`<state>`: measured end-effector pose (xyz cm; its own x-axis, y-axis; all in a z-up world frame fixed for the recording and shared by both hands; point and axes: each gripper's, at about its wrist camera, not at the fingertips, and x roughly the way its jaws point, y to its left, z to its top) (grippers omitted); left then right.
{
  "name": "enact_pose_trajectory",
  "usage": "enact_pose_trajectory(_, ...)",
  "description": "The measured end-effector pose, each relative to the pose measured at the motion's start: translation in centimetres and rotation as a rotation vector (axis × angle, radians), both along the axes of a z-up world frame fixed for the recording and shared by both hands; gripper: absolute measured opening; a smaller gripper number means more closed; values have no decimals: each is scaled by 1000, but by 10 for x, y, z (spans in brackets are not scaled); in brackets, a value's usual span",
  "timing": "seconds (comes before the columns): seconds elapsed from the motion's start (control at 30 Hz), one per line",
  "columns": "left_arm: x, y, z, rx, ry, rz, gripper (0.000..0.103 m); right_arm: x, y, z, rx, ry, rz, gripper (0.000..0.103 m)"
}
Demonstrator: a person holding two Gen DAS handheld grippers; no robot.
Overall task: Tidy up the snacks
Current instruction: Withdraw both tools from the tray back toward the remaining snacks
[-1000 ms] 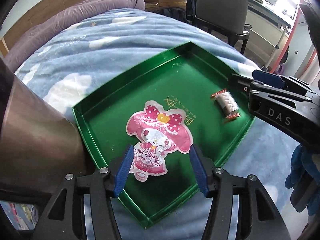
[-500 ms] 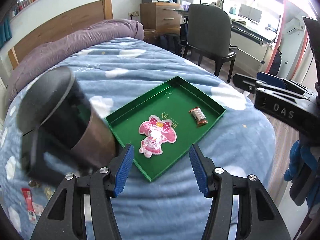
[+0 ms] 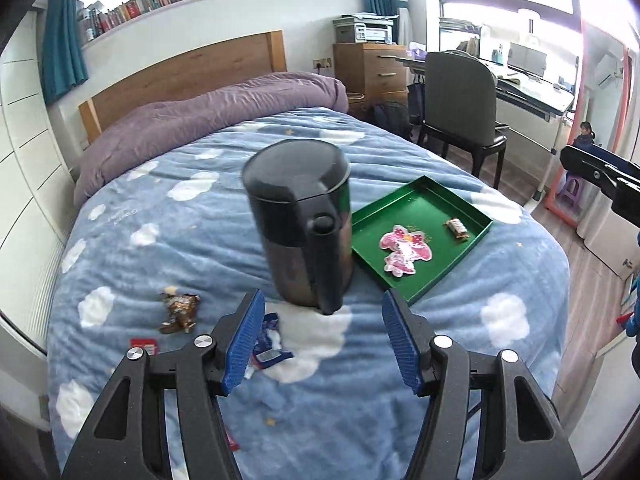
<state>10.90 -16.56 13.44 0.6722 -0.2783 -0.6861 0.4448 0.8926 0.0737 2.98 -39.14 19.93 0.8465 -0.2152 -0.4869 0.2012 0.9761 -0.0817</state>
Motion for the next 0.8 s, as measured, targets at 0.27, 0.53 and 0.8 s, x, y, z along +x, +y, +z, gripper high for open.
enact_pose_trajectory(0.27,-7,95,-4,18,-26,118,60,-22,63,-5,31,-7,65,103)
enact_pose_trajectory(0.53,-11,188,-7,31,-48,235,60,-26,124,-8,1,-4,130,103)
enact_pose_trajectory(0.8,-7,271,-10,-1,-44,327,63,-13,190,-10,-27,9,208,103)
